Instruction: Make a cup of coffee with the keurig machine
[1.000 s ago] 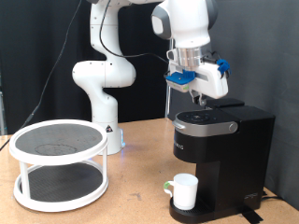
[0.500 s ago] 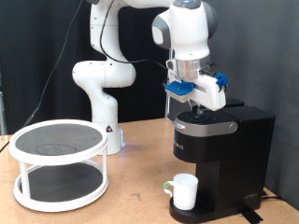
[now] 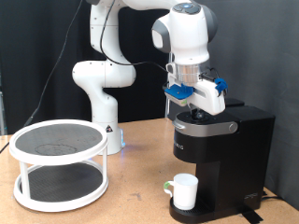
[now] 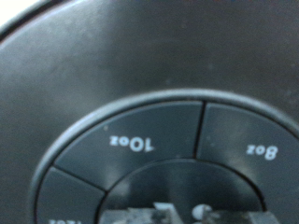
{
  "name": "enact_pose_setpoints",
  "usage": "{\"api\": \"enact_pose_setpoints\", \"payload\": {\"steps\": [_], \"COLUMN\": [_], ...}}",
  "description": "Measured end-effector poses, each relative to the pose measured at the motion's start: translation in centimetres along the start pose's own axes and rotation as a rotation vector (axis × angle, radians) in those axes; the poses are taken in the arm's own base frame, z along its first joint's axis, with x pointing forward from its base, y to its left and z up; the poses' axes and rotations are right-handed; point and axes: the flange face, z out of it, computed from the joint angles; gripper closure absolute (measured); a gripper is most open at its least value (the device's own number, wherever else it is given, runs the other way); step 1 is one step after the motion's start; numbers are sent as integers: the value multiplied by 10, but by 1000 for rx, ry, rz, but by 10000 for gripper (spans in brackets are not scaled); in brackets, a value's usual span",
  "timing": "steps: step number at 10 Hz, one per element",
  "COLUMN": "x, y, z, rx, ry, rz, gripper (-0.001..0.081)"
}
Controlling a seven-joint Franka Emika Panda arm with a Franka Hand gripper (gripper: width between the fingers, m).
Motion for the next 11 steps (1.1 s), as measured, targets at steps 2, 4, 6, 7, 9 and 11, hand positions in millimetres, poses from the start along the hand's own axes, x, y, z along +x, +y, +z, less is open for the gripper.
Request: {"api": "enact_pose_setpoints", "payload": {"steps": [2,4,6,7,9,11], "x": [1,2,4,5,7,9], "y": [-1,-5,-10,-13,-18,-22], "z": [1,0,0,0,-1,-1], "rx": [-16,-76,-117,-129,-142,-157], "ry": [1,3,1,0,2,7], "rz": [15,41,61,70,91,101], "gripper": [806,806,806,806,806,806]}}
